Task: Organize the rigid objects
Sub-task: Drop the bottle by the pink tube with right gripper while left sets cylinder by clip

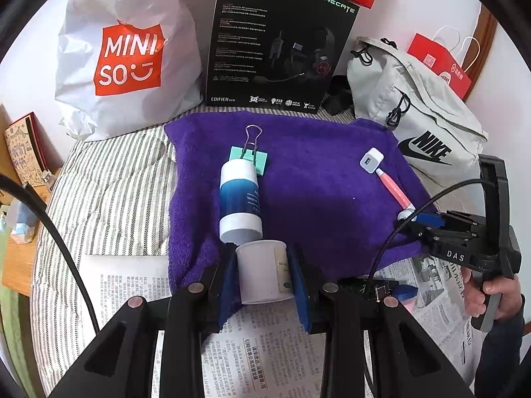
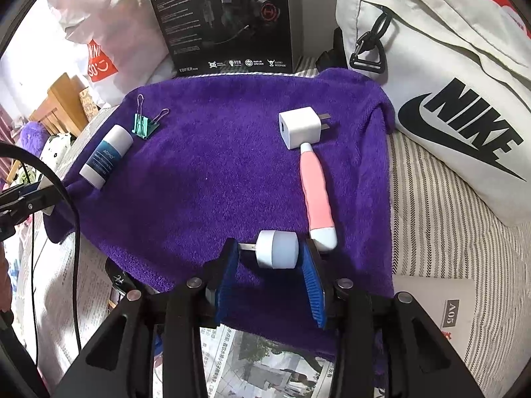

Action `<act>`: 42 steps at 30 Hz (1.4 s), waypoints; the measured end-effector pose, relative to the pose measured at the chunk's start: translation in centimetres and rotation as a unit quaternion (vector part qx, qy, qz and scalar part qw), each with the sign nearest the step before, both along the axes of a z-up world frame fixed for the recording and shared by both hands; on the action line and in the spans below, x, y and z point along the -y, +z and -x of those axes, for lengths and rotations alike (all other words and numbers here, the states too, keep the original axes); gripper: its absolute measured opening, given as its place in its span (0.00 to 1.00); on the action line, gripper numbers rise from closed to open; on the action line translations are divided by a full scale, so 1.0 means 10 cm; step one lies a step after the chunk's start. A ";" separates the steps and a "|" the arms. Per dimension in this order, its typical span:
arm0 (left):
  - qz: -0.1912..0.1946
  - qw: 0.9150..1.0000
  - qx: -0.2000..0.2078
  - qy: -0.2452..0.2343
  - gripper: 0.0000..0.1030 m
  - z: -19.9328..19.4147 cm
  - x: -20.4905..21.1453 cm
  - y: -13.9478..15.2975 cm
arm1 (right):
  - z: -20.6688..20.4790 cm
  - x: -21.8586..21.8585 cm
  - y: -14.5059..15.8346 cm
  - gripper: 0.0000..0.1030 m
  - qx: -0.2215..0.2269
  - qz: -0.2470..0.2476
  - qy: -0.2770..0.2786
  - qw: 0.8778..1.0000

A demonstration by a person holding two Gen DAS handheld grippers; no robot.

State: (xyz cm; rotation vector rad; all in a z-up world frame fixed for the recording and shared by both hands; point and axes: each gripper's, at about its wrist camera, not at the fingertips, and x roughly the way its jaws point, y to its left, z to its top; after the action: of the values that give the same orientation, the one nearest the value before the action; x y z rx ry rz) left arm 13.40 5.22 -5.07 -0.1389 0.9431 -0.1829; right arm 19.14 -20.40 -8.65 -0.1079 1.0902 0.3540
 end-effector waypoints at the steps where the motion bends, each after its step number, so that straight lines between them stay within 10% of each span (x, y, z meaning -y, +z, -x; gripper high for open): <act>1: 0.004 1.000 -0.001 -0.003 0.29 -0.01 0.01 0.00 | 0.01 0.00 0.01 0.38 0.002 0.001 0.000 1.000; 42: -0.093 0.995 -0.038 -0.026 0.29 -1.15 0.67 -0.37 | 0.51 0.50 0.36 0.42 0.028 -0.069 -0.031 0.997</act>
State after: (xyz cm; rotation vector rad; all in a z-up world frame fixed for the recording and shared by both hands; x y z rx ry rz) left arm 24.94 -1.51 -8.79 0.0512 1.0345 -0.1368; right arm 13.99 -25.43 -5.01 0.0387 1.0089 0.3670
